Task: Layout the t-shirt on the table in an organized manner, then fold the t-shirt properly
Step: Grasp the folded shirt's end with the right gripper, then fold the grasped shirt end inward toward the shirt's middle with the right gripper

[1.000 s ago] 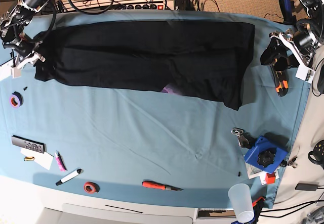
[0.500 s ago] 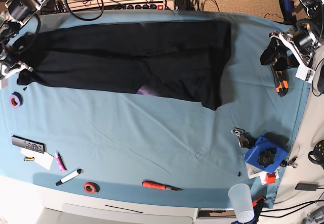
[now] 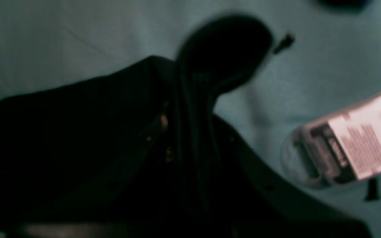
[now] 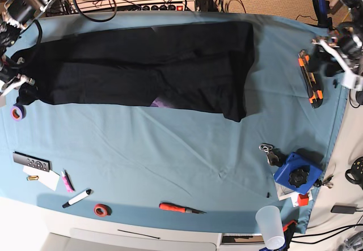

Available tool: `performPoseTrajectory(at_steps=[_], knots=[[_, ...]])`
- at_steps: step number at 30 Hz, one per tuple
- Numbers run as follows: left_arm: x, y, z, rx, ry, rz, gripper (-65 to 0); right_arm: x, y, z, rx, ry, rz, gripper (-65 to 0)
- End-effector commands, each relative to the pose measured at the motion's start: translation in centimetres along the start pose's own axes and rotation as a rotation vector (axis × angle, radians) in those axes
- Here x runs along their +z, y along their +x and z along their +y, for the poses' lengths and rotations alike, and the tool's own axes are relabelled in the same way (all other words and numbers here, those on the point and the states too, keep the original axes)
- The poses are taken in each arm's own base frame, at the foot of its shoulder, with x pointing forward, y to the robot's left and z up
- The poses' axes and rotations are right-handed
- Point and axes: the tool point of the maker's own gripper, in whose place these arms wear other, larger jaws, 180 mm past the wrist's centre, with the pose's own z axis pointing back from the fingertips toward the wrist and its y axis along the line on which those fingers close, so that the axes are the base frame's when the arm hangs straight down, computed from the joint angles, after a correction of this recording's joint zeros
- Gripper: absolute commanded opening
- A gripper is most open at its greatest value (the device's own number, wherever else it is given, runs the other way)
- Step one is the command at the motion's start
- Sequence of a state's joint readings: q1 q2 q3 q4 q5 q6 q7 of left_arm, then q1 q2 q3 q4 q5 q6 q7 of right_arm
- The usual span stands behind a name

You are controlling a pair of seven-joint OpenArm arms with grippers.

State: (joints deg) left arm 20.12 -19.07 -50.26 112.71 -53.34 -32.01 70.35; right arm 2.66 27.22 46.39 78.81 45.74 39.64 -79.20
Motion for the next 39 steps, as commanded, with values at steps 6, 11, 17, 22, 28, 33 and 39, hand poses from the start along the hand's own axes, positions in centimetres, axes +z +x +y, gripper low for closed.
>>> performPoseTrajectory(at_steps=[6,11,17,22,28,33,39], knots=[[3.1,2.1,3.8,0.007,0.143,-0.109,-41.1,1.9,1.7,5.8,0.142,0.046,-0.145,-65.0],[4.0,2.3,4.8,0.019,0.179,-0.126,-41.1,3.2,1.8,11.8,0.183,0.171,-0.247,-65.0],[4.0,2.7,4.8,0.017,0.178,-0.152,-41.1,4.5,3.0,18.4,0.278,0.296,-0.344,-65.0],[4.0,2.9,4.8,0.016,0.178,-0.163,-41.0,1.9,1.0,22.4,0.382,0.372,-0.223,-65.0],[4.0,2.9,4.8,0.016,0.178,-0.163,-41.0,-0.4,-1.3,25.6,0.513,0.396,-0.11,-65.0],[4.0,2.9,4.8,0.016,0.178,-0.163,-41.0,-1.3,-2.8,27.3,0.585,0.416,-0.051,-65.0],[4.0,3.0,4.7,0.017,0.172,-0.169,-41.0,-1.9,-3.6,26.9,0.632,0.368,0.0,-54.1]])
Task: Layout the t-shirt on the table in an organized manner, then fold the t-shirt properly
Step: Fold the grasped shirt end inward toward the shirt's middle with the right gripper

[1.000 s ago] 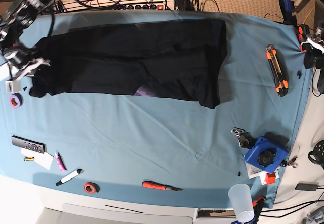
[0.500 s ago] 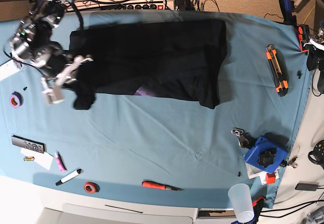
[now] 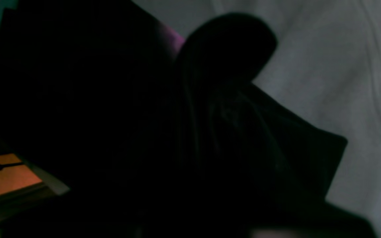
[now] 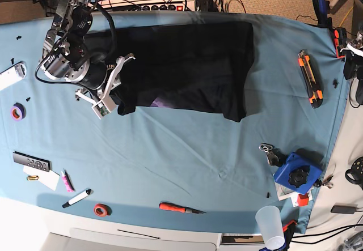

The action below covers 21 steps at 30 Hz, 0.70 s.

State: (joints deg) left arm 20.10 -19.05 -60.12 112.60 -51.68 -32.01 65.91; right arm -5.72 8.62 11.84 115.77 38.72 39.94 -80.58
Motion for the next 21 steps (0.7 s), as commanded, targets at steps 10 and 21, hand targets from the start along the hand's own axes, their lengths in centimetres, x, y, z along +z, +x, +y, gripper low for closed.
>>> performPoseTrajectory(at_steps=[10,21], knots=[[0.4,1.7,0.0,-0.023,-0.004,-0.062,-41.0,1.5,4.6,4.0,-0.029,0.237,-0.233,-42.4],[0.4,2.0,0.0,-0.022,-0.004,-0.08,-41.0,4.7,5.3,-3.3,-0.072,-0.032,-0.295,-51.9]])
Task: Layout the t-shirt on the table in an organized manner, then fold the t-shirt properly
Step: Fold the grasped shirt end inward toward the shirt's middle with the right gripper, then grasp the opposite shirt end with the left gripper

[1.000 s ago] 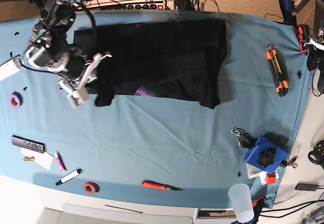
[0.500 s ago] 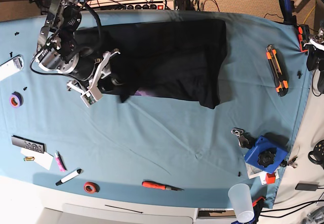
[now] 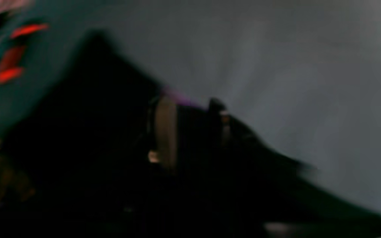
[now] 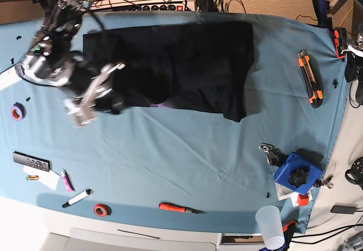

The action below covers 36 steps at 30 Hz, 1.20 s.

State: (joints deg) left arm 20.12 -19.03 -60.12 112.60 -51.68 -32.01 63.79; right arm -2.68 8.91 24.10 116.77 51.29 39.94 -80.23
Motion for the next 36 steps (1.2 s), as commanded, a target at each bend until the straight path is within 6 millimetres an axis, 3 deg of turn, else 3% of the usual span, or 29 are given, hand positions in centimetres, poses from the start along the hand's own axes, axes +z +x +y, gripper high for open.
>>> performPoseTrajectory(at_steps=[1,4,6,11,14,19,23,27,33,36], knots=[[0.3,1.4,0.0,-0.022,-0.004,-0.043,-41.0,1.0,1.4,-1.3,0.017,-0.052,-0.048,-56.5],[0.3,1.4,-0.1,-0.022,-0.007,-0.046,-41.0,2.8,-0.3,-4.9,-0.015,-0.207,0.003,-63.9],[0.3,1.6,-0.3,-0.015,-0.02,-0.056,-41.0,3.1,-1.5,-5.4,-0.042,-0.218,0.029,-64.2],[0.4,1.9,-0.8,-0.003,-0.047,-0.076,-41.0,1.7,-6.0,-6.9,-0.123,-0.233,0.132,-64.2],[0.4,1.9,-0.8,-0.003,-0.047,-0.076,-41.0,0.9,-7.3,-7.4,-0.178,-0.221,0.127,-64.2],[0.4,2.0,-0.8,-0.003,-0.047,-0.077,-41.0,-0.5,-8.8,-4.3,-0.209,-0.073,0.217,-64.2],[0.4,2.0,-0.8,-0.003,-0.047,-0.077,-41.0,-1.8,-6.6,-1.1,-0.209,0.077,0.134,-64.2],[0.4,1.9,-0.8,-0.003,-0.046,-0.076,-41.0,-2.6,-5.7,1.2,-0.193,0.164,0.111,-64.2],[0.4,2.0,-0.9,0.001,-0.053,-0.082,-41.0,-3.8,-7.9,4.5,-0.155,0.243,0.21,-64.2],[0.4,2.3,-1.7,0.04,-0.088,-0.128,-41.0,-4.0,-8.6,4.8,-0.142,0.243,0.238,-64.2]])
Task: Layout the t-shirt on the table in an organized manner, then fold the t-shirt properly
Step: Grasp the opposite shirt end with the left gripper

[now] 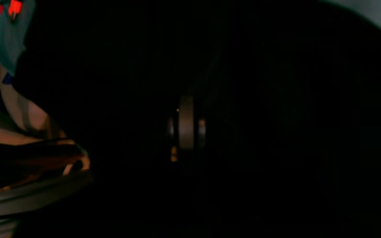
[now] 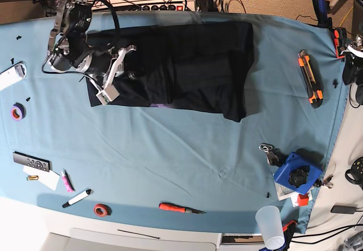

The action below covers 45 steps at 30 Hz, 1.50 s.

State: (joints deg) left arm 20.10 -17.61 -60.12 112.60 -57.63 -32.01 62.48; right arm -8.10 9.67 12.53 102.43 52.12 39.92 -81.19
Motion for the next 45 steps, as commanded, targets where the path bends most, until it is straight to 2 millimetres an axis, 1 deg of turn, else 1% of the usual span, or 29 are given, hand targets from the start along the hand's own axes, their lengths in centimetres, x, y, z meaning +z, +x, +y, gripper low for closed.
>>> performPoseTrajectory(at_steps=[1,4,6,10,13,15,17,19,22,24,26,27,29,31,35,42,45], knots=[[0.2,1.3,-0.5,-0.002,-0.021,-0.059,-41.0,0.7,1.5,-0.3,0.024,-0.013,-0.048,-64.2],[-0.5,0.5,-2.3,0.043,-0.084,-0.07,-41.0,1.8,2.1,-1.7,0.005,-0.056,-0.082,-64.2],[-1.7,-0.4,-4.3,0.043,-0.149,-0.037,-41.0,3.0,2.8,-3.1,-0.013,-0.104,-0.119,-64.2],[-4.3,-2.8,-10.2,0.016,-0.329,0.06,-41.0,6.3,3.6,-6.6,-0.064,-0.231,-0.194,-64.2],[-5.6,-4.8,-14.6,-0.032,-0.444,0.136,-40.2,9.0,3.1,-9.2,-0.115,-0.341,-0.226,-64.2],[-6.4,-6.3,-16.8,-0.078,-0.484,0.187,-35.4,10.7,2.6,-10.6,-0.147,-0.409,-0.25,-64.2],[-6.9,-7.1,-18.9,-0.101,-0.525,0.215,-29.8,12.2,2.1,-11.6,-0.173,-0.459,-0.266,-64.2],[-7.4,-7.7,-20.5,-0.077,-0.532,0.228,-27.3,13.5,1.7,-12.3,-0.185,-0.494,-0.275,-64.2],[-7.9,-8.5,-22.2,-0.073,-0.537,0.243,-27.4,14.7,1.6,-13.1,-0.176,-0.531,-0.263,-64.2],[-7.9,-8.9,-23.4,-0.059,-0.556,0.251,-27.4,15.1,1.3,-13.5,-0.178,-0.556,-0.244,-64.2],[-8.2,-9.2,-24.0,-0.039,-0.542,0.263,-27.4,15.4,1.2,-13.7,-0.183,-0.567,-0.239,-64.2],[-8.6,-9.5,-23.8,-0.055,-0.511,0.266,-27.4,15.4,1.2,-13.7,-0.184,-0.567,-0.239,-64.2],[-9.5,-9.9,-22.8,-0.082,-0.412,0.272,-27.4,15.4,1.2,-13.7,-0.184,-0.567,-0.239,-64.2],[-10.0,-10.2,-22.3,-0.108,-0.352,0.279,-27.4,15.4,1.2,-13.7,-0.184,-0.567,-0.239,-64.2],[-10.1,-11.4,-23.0,-0.092,-0.35,0.32,-27.3,15.4,1.2,-13.7,-0.184,-0.567,-0.239,-64.2],[-10.6,-15.6,-24.5,-0.049,-0.381,0.465,-27.4,15.4,1.2,-13.7,-0.184,-0.567,-0.238,-64.2],[-10.8,-16.0,-24.8,-0.035,-0.376,0.495,-27.5,15.4,1.2,-13.7,-0.184,-0.567,-0.238,-64.2]])
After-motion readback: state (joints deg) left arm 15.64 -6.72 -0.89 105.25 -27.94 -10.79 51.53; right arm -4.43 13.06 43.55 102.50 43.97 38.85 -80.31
